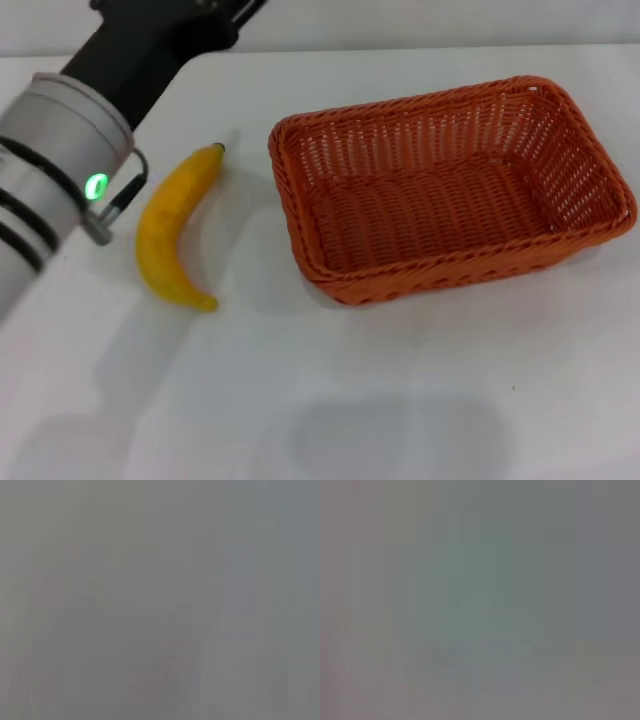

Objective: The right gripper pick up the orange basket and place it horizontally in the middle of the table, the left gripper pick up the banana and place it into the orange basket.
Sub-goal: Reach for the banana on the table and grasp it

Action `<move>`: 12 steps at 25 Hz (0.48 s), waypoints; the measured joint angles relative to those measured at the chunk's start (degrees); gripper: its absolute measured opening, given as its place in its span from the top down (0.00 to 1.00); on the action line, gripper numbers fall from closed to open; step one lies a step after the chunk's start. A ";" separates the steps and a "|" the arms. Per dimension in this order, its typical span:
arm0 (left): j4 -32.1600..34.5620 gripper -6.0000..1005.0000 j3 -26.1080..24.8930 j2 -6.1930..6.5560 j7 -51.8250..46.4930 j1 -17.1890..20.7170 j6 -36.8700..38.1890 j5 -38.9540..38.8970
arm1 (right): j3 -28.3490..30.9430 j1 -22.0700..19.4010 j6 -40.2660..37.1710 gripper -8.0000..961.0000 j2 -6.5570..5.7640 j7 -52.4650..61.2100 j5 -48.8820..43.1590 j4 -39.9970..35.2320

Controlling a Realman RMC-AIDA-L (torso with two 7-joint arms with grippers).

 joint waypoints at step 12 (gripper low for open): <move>5.04 0.12 -38.56 -4.70 -18.27 -3.60 -62.14 10.28 | -0.03 1.49 -3.15 0.19 -0.60 0.22 -1.92 -0.04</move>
